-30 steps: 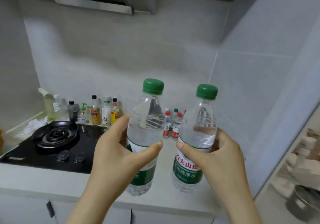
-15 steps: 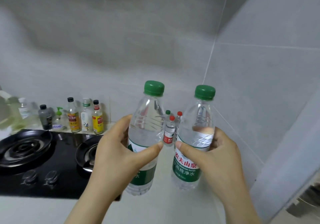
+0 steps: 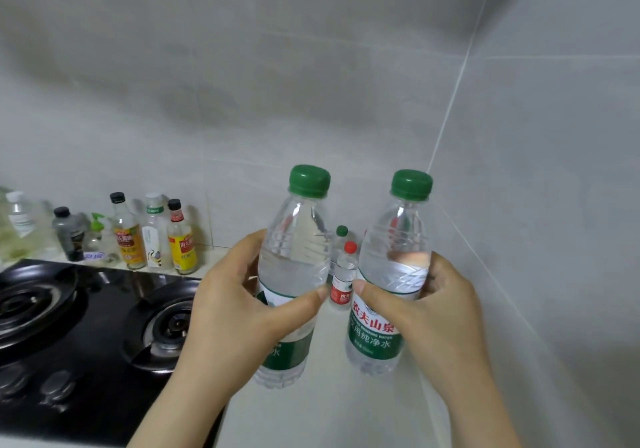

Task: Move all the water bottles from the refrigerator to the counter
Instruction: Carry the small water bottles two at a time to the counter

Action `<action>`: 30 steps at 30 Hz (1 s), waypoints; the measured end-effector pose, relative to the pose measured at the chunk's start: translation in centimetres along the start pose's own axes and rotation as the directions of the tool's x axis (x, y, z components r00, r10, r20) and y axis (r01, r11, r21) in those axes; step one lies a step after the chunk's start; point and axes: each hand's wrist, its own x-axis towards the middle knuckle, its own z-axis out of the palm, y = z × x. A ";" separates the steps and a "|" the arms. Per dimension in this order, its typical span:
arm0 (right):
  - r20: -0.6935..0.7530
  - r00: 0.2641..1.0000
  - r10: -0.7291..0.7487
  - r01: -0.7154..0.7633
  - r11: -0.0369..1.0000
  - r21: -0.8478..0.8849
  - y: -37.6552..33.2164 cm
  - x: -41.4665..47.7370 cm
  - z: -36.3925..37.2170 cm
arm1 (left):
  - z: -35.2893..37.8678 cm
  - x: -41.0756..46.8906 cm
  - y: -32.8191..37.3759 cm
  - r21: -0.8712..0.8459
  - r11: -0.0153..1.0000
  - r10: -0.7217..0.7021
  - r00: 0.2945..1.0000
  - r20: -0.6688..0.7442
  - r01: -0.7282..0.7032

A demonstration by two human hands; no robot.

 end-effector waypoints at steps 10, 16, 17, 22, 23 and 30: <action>-0.114 0.993 0.036 -0.049 0.992 -0.112 3.1 4.6 3.4 | -0.3 6.4 -5.2 -0.053 0.998 -0.026 0.994 0.108 0.032; -0.145 0.987 0.068 -0.099 0.969 -0.224 4.9 6.4 5.9 | -0.7 9.3 -8.8 -0.048 0.997 -0.059 0.986 0.158 0.068; -0.146 0.986 0.079 -0.112 0.967 -0.228 5.3 6.6 6.2 | -0.6 9.7 -9.4 -0.048 0.996 -0.066 0.984 0.162 0.075; -0.140 0.983 0.119 -0.151 0.956 -0.250 7.1 8.2 7.0 | 0.6 11.0 -11.9 -0.028 0.992 -0.118 0.977 0.180 0.125; -0.138 0.983 0.124 -0.155 0.956 -0.251 7.6 8.6 7.0 | 0.8 11.2 -12.4 -0.019 0.991 -0.128 0.976 0.179 0.134; -0.077 0.979 0.191 -0.204 0.948 -0.245 11.6 11.4 7.2 | 2.8 12.5 -16.0 0.093 0.977 -0.204 0.963 0.175 0.190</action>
